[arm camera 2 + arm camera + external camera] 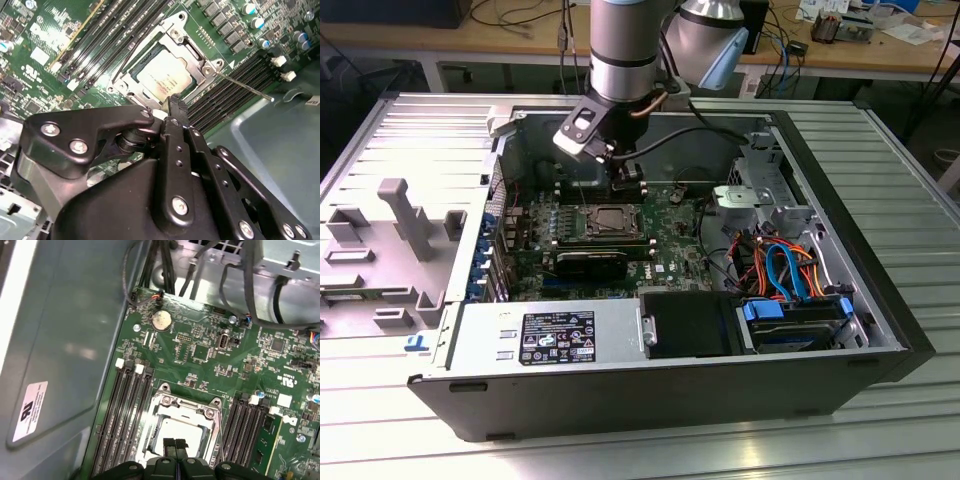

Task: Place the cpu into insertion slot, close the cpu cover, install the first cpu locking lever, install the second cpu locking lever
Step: 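Install the first cpu locking lever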

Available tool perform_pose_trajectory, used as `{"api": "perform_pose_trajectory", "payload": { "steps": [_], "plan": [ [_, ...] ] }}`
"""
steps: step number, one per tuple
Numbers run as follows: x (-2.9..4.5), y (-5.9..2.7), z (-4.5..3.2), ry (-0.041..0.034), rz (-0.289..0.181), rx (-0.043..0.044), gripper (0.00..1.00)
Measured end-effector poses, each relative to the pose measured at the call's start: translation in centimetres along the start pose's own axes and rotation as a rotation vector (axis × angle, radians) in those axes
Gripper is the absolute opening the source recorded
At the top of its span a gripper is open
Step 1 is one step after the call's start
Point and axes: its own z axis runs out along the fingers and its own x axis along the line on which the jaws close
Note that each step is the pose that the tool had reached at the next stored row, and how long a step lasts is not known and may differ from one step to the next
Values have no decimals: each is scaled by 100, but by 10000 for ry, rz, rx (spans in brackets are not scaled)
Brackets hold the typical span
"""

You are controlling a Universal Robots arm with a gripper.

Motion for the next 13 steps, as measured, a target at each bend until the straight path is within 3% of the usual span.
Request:
{"api": "perform_pose_trajectory", "payload": {
  "steps": [13],
  "plan": [
    [0,0,0,-29,-1992,50,11]
  ]
}}
